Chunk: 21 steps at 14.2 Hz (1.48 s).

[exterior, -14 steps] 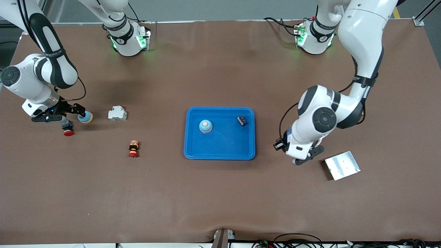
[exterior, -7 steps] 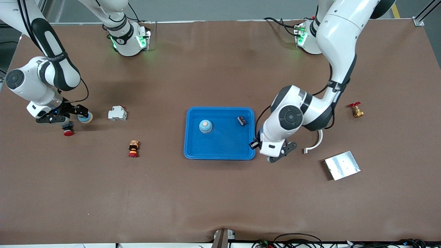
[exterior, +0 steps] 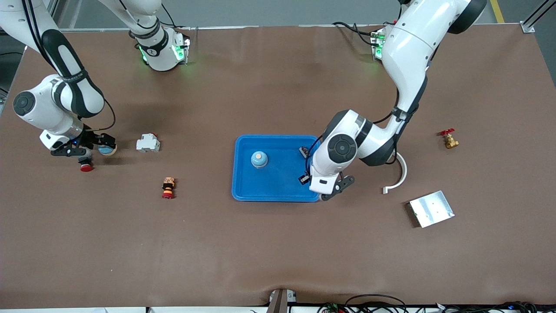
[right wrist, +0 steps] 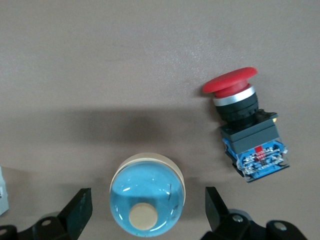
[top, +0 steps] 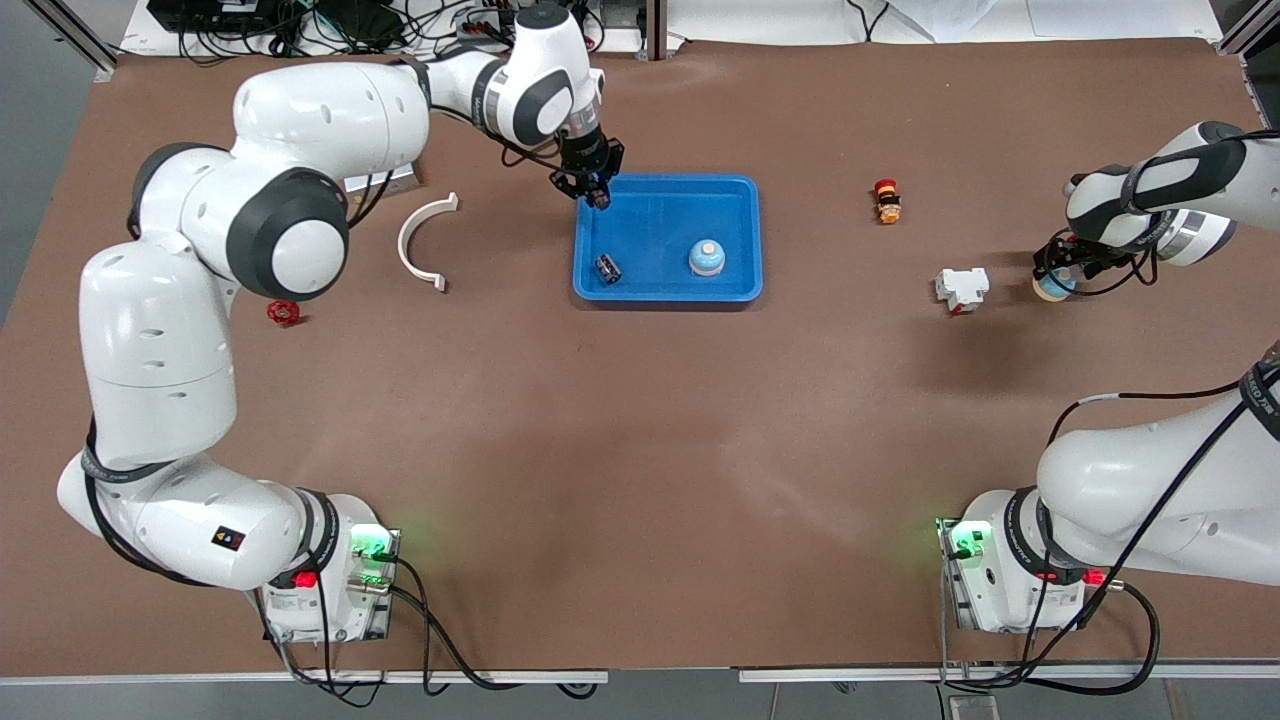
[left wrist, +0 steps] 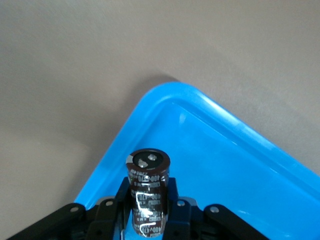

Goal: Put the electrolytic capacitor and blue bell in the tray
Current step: 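Carry the capacitor into the tray with the left gripper and release it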

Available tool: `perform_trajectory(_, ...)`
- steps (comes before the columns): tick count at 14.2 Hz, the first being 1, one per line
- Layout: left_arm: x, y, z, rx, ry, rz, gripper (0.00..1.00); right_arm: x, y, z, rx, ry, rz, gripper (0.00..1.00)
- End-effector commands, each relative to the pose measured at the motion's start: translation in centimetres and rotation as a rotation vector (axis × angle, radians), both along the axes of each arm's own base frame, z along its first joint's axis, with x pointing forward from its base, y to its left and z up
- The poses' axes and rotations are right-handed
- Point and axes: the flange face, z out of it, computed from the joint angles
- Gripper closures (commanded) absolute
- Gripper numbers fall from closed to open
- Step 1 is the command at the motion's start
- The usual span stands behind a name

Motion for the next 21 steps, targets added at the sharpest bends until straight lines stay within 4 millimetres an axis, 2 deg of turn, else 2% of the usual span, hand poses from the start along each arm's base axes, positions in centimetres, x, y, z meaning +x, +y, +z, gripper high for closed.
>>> perform_trajectory(1, -0.4, -1.9, -1.8, -0.003, -0.028, 0.01, 1.0, -0.2, 0.2, -0.5, 0.005, -0.018, -0.009, 0.0)
perform_trajectory(4, -1.0, -2.7, -3.1, 0.0, -0.022, 0.003, 1.0, -0.2, 0.4, -1.5, 0.008, -0.021, -0.016, 0.0)
perform_trajectory(7, -1.1, -2.7, -4.9, -0.003, -0.022, 0.006, 1.0, -0.3, 0.9, -2.2, 0.017, -0.013, -0.02, 0.0)
perform_trajectory(9, -1.1, -2.8, -4.8, -0.006, -0.027, 0.005, 0.96, -0.4, 0.8, -2.2, 0.019, -0.009, -0.022, 0.0)
perform_trajectory(11, -1.0, -2.8, -4.7, -0.007, -0.028, 0.007, 0.78, -0.5, 0.7, -2.3, 0.019, -0.007, -0.025, 0.0)
perform_trajectory(12, -1.0, -2.8, -4.6, -0.008, -0.029, 0.007, 0.73, -0.5, 0.7, -2.3, 0.019, -0.007, -0.025, 0.0)
perform_trajectory(14, -0.9, -2.7, -4.3, -0.008, -0.035, 0.004, 0.49, -0.5, 0.8, -2.3, 0.021, -0.003, -0.025, 0.0)
perform_trajectory(15, -0.7, -2.7, -3.8, -0.013, -0.043, 0.005, 0.26, -0.6, 0.9, -2.3, 0.024, 0.002, -0.025, 0.43)
perform_trajectory(16, -0.3, -3.0, -3.1, -0.021, -0.053, 0.009, 0.12, -0.5, 0.9, -2.3, 0.024, 0.002, -0.023, 0.89)
perform_trajectory(17, 0.0, -3.0, -2.3, -0.027, -0.062, 0.012, 0.02, -0.5, 0.8, -2.2, 0.023, 0.001, -0.025, 1.0)
perform_trajectory(19, 0.2, -3.2, -0.7, -0.037, -0.08, 0.015, 0.0, -0.4, 1.0, -1.9, 0.024, 0.002, -0.026, 1.0)
perform_trajectory(21, 0.7, -2.9, 2.1, -0.046, -0.111, 0.015, 0.0, 0.0, 1.6, -1.0, 0.03, 0.01, -0.019, 1.0)
